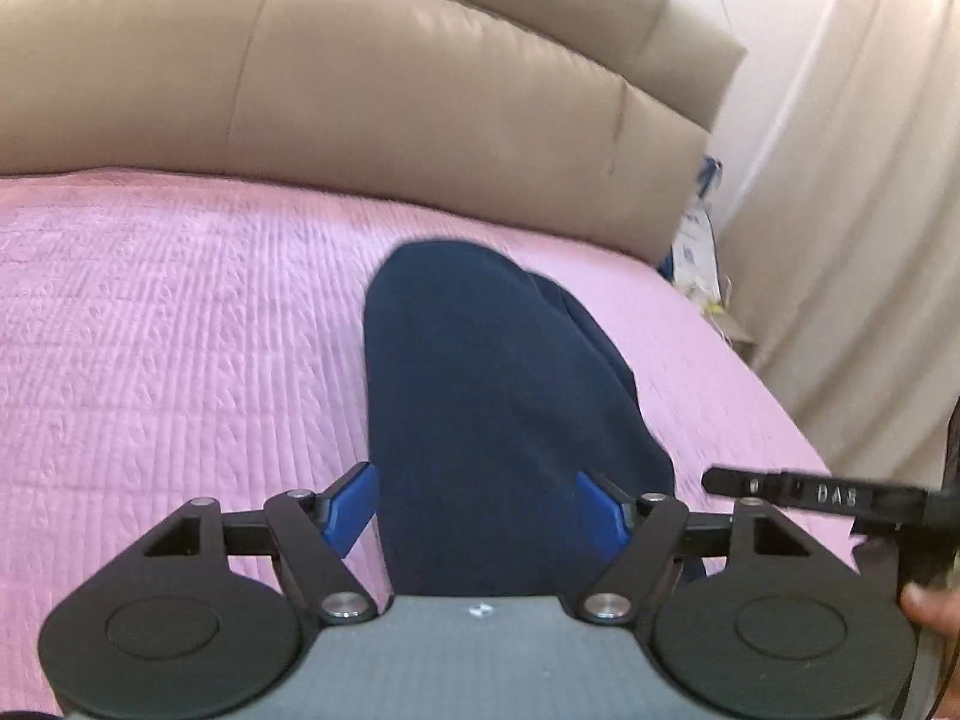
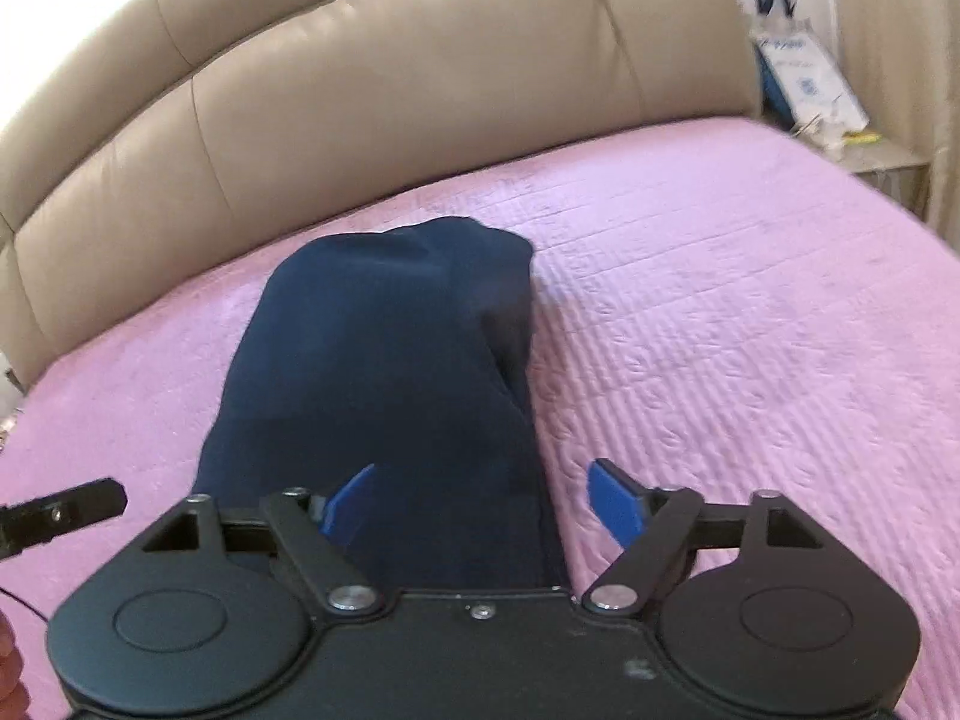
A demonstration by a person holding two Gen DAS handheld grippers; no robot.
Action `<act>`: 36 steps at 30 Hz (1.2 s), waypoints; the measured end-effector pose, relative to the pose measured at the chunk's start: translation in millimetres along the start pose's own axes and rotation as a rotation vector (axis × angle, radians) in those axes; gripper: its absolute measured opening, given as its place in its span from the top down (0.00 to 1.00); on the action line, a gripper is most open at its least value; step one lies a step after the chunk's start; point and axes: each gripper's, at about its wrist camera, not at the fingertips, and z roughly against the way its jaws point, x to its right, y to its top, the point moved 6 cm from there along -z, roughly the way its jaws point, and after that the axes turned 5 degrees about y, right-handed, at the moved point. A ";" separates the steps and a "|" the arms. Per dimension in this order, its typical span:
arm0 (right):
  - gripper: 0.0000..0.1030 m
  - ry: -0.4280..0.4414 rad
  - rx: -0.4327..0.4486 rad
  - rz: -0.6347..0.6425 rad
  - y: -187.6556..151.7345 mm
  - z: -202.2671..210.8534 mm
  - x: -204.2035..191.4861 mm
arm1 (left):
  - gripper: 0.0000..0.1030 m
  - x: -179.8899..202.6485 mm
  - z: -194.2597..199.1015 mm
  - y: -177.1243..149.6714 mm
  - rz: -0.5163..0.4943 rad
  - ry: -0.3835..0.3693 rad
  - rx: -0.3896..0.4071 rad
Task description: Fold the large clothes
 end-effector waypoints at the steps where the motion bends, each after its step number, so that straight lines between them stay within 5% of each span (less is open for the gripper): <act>1: 0.05 -0.010 -0.006 -0.002 2.8 -5.0 0.3 | 0.26 -2.1 -5.9 6.4 0.006 0.007 -0.006; 4: 0.04 -0.054 -0.015 -0.004 4.9 -21.1 1.3 | 0.26 -8.6 -25.8 16.0 0.037 -0.007 -0.046; 14: 0.03 -0.002 -0.063 0.046 0.9 -63.7 10.4 | 0.25 -23.1 -83.7 10.0 0.076 -0.058 -0.142; 21: 0.00 0.074 -0.106 -0.034 -3.1 -87.5 24.0 | 0.10 -27.1 -116.4 7.5 0.089 -0.120 -0.167; 26: 0.00 0.166 -0.184 -0.132 -2.2 -108.3 33.3 | 0.02 -28.8 -144.1 -1.5 0.172 -0.180 -0.256; 30: 0.01 0.164 -0.205 -0.154 1.8 -111.0 32.7 | 0.03 -36.6 -164.3 -13.2 0.379 -0.243 -0.333; 36: 0.45 0.154 -0.189 -0.153 3.0 -98.7 8.8 | 0.23 -30.8 -158.2 -13.2 0.376 -0.194 -0.314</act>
